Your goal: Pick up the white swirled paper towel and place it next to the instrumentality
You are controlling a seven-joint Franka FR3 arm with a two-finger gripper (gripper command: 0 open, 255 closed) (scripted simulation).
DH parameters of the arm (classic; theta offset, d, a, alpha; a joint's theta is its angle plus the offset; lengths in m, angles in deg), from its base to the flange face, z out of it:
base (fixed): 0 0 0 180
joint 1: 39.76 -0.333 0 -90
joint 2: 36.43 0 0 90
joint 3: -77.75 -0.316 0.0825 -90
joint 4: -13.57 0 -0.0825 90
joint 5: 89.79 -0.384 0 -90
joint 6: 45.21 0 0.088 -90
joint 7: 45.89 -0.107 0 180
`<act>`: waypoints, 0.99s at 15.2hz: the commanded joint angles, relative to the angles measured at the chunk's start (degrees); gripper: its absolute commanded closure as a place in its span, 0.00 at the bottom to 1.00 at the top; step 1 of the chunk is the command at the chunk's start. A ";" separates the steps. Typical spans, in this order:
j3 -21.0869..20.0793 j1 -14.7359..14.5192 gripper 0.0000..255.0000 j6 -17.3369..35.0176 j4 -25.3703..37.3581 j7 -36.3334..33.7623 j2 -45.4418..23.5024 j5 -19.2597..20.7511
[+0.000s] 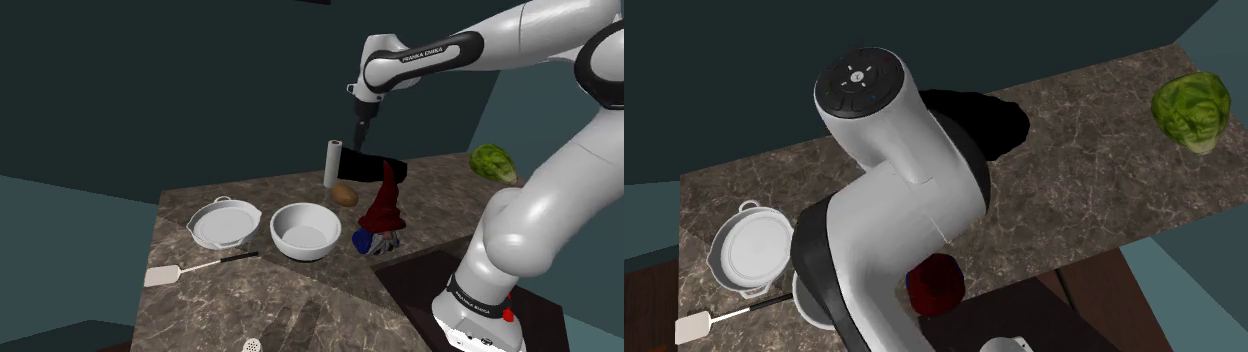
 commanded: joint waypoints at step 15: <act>5.00 4.21 0.00 2.14 32.56 34.18 -35.84 -17.51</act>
